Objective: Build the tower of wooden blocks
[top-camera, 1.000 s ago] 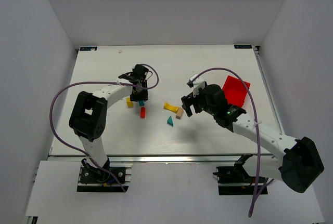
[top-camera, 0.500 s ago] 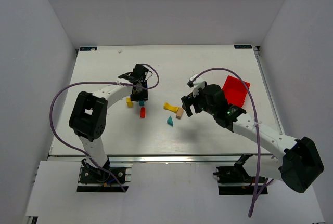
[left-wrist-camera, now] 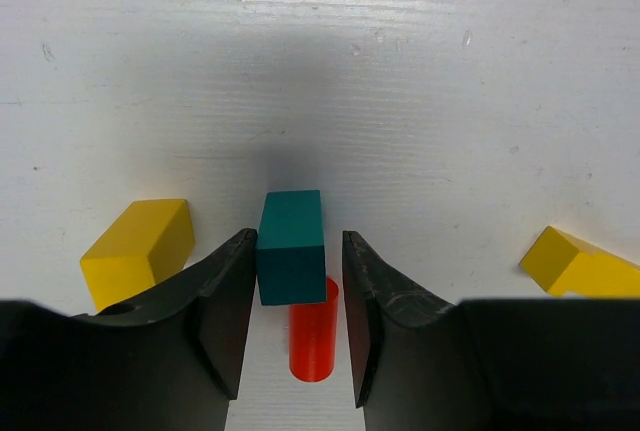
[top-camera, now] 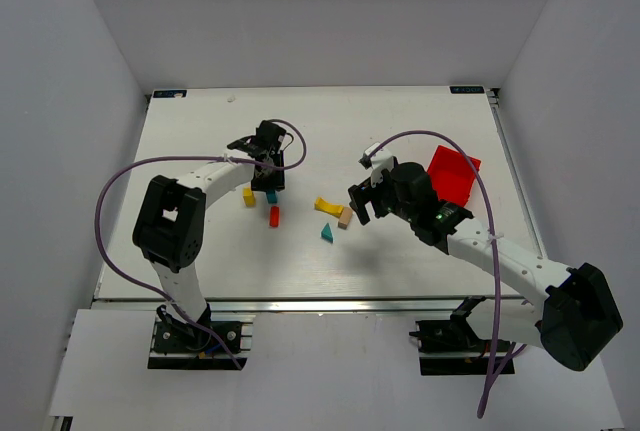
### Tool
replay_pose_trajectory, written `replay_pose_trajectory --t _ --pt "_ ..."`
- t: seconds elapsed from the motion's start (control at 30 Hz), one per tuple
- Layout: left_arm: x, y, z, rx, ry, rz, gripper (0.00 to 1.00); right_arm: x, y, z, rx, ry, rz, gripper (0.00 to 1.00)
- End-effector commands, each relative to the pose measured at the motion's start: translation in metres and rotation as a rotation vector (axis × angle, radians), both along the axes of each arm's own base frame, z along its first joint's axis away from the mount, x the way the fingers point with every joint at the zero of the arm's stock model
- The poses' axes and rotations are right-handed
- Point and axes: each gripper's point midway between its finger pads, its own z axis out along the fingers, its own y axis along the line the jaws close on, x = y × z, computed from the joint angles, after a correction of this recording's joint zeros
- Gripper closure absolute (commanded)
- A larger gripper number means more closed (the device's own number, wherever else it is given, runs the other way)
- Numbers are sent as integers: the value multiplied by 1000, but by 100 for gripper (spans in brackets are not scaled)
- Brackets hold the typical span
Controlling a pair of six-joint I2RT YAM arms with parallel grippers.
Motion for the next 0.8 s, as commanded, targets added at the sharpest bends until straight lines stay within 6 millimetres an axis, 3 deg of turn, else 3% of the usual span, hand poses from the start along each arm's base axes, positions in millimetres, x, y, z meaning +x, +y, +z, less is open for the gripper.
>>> replay_pose_trajectory --t 0.0,0.2,0.33,0.37,0.43,0.47,0.5,0.57,0.6,0.63,0.67,0.73,0.77 --pt "14 -1 20 -3 -65 6 50 2 1 -1 -9 -9 14 11" --pt "16 5 35 6 -87 32 44 -1 6 -5 -29 11 57 11" --pt "15 6 72 -10 -151 49 32 -1 14 -11 -71 20 122 11" --pt "12 7 92 -30 -192 54 26 0 20 -16 -82 34 149 11" --pt "8 6 112 -72 -224 53 19 2 25 -27 -120 56 191 11" --pt "2 8 135 -99 -269 62 10 3 31 -25 -119 53 213 11" --pt "-4 10 142 -111 -282 70 2 4 34 -27 -127 54 232 11" --pt "-15 15 156 -135 -308 85 2 8 42 -36 -151 49 287 11" --pt "-24 19 175 -173 -353 104 2 12 47 -34 -154 35 302 11" --pt "-34 24 170 -171 -347 116 2 15 51 -42 -166 50 316 11" --pt "-46 30 183 -204 -381 137 2 17 53 -46 -174 54 329 11" --pt "-65 39 174 -202 -363 147 2 21 61 -52 -188 76 354 11" --pt "-76 45 186 -225 -401 158 2 20 61 -58 -209 85 375 11"
